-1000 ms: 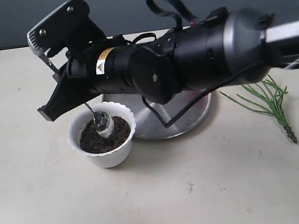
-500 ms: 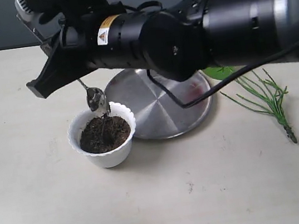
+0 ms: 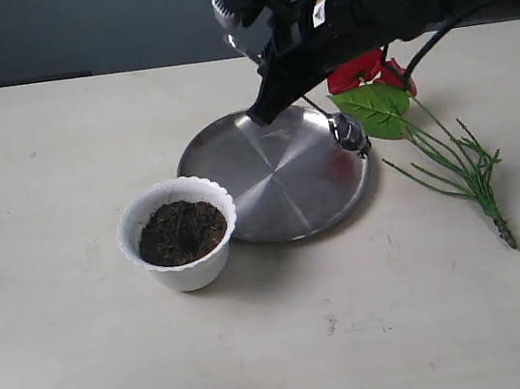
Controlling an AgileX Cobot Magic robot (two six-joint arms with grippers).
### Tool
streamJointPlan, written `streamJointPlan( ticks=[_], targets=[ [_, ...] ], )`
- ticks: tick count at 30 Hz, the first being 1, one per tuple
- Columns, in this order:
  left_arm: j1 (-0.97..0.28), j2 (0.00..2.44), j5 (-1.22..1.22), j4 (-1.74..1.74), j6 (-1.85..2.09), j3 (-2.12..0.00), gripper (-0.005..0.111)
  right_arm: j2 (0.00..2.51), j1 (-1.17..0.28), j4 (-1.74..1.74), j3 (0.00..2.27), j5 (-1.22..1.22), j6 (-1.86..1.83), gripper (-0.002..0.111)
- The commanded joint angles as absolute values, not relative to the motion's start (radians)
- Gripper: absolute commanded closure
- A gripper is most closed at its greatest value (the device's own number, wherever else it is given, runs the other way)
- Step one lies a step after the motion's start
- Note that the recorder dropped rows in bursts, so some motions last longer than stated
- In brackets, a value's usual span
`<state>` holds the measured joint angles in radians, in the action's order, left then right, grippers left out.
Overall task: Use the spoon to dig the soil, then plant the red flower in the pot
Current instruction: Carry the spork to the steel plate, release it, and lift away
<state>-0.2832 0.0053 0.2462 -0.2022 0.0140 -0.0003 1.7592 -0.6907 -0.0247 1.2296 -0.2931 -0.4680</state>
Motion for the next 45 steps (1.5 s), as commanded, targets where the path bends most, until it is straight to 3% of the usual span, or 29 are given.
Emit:
streamJointPlan(
  ticks=[1, 19, 45],
  targets=[
    [-0.292, 0.000, 0.241, -0.201, 0.010, 0.000, 0.106, 1.822, -0.699, -0.006, 1.266, -0.257, -0.531, 0.109],
    [-0.292, 0.000, 0.241, -0.201, 0.010, 0.000, 0.106, 2.231, -0.700, -0.032, 1.601, -0.524, -0.635, 0.109],
    [-0.292, 0.000, 0.241, -0.201, 0.010, 0.000, 0.106, 2.249, -0.735, -0.060, 1.601, -0.523, -0.635, 0.109]
  ],
)
